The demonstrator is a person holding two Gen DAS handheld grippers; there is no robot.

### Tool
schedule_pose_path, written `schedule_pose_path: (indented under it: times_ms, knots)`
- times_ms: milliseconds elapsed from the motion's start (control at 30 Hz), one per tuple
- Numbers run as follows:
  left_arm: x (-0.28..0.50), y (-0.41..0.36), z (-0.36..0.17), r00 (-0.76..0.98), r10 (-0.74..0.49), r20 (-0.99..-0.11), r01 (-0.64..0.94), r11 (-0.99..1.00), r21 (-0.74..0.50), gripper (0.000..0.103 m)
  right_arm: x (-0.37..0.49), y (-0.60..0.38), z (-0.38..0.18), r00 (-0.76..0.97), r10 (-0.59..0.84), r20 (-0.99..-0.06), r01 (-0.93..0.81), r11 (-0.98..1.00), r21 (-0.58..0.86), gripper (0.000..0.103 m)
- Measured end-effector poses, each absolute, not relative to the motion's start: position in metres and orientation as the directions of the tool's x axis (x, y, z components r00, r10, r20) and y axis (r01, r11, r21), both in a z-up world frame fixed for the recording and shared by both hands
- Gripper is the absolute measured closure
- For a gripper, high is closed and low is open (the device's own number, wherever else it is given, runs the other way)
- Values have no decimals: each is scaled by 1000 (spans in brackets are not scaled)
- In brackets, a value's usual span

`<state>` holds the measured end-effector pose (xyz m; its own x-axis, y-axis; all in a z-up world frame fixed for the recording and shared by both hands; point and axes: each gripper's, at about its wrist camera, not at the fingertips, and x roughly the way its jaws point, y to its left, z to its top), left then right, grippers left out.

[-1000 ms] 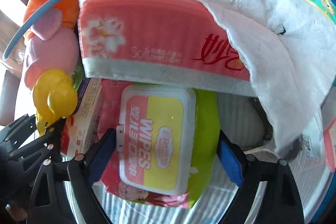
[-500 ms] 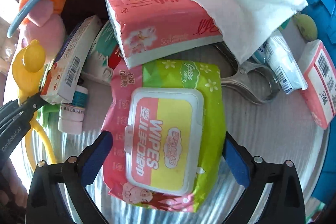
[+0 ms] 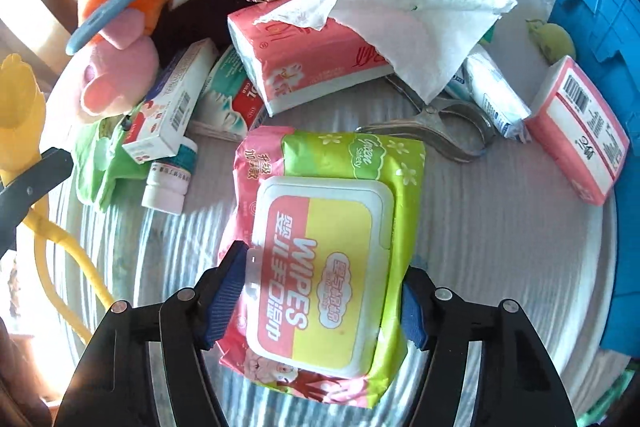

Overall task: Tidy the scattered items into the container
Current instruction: 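Lift the yellow clamp and WIPES pack and carry both toward the blue box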

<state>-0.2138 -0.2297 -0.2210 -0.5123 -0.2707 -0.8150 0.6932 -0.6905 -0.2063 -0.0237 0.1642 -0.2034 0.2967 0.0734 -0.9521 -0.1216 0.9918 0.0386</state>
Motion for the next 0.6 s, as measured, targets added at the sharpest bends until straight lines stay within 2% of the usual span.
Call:
schedule_pose_path:
  times_ms: [200, 367, 600]
  knots:
    - [-212, -206, -184, -530, -337, -778, 711, -677, -191, 90, -36, 145, -141, 408, 138, -903, -177, 982, 70, 36]
    - [-211, -180, -147, -541, -407, -736, 735, -654, -178, 90, -81, 193, -124, 488, 204, -849, -243, 966, 93, 36]
    - [-215, -145, -97, -542, -501, -675, 765, -626, -149, 90, -106, 173, -74, 581, 272, -767, -320, 943, 93, 36]
